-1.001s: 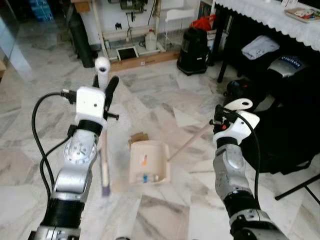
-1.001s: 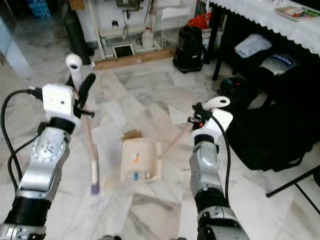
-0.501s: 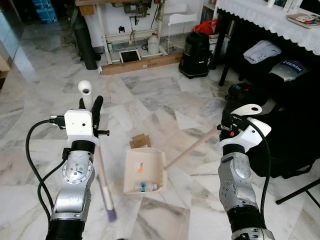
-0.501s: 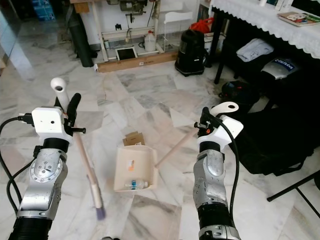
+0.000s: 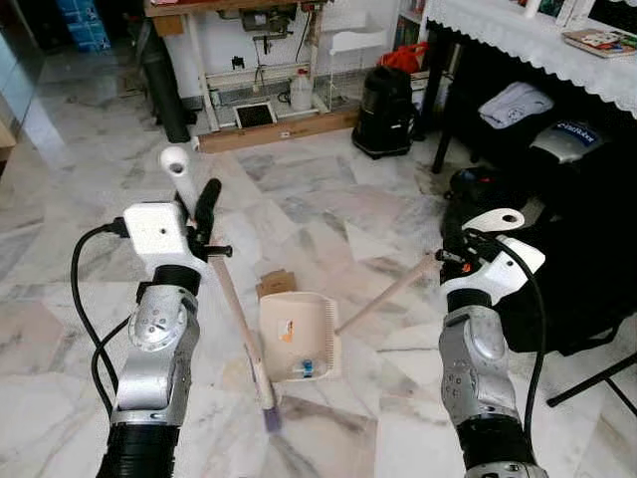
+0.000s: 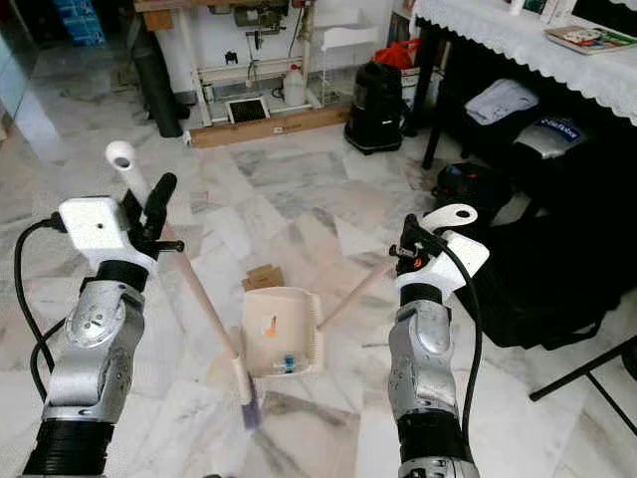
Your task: Sweep floor
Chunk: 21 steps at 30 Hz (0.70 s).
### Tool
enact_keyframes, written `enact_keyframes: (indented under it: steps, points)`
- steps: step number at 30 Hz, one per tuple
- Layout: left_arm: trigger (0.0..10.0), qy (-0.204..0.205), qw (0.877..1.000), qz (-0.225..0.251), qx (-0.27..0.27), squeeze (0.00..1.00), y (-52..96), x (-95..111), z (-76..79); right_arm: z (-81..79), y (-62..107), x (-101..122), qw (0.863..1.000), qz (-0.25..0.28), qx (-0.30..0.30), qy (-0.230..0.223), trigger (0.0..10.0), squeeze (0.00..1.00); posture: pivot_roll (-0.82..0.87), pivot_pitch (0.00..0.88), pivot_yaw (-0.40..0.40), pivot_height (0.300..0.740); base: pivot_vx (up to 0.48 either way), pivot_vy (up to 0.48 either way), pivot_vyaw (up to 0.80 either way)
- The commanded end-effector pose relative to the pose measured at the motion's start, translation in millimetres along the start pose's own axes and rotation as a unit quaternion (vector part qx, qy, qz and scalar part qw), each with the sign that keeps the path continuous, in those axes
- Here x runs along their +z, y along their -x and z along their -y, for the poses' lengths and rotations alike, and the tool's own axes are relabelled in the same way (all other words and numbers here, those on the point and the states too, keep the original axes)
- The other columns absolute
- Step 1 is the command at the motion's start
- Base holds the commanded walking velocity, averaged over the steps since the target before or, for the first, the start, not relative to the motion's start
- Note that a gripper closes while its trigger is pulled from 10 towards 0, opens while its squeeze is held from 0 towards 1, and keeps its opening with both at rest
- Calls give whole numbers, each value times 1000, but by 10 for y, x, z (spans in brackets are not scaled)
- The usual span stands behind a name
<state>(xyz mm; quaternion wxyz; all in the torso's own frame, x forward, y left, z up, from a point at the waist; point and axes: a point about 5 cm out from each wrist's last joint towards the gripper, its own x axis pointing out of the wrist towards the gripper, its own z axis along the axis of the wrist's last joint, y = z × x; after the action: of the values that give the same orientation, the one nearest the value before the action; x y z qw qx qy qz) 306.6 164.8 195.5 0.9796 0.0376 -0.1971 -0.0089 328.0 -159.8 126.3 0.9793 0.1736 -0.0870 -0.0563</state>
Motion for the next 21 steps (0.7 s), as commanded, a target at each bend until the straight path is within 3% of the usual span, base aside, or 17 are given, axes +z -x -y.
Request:
enact_keyframes:
  steps: [1, 11, 21]
  points:
    - [10000, -26, 999, 39, 7, 0, -22, 137, -36, -135, -33, 167, 999, 39, 30, -3, 10000, 0, -54, 0, 14, 740, 0, 0, 0]
    - [10000, -44, 998, 19, 27, 0, 152, -20, -132, -35, -6, 250, 999, 47, 20, 15, 10000, 0, -67, 0, 3, 740, 0, 0, 0]
    - [10000, -57, 998, 7, 38, 0, 230, -81, -204, -46, 21, 282, 998, 46, 32, 28, 10000, 0, -66, 0, 7, 740, 0, 0, 741]
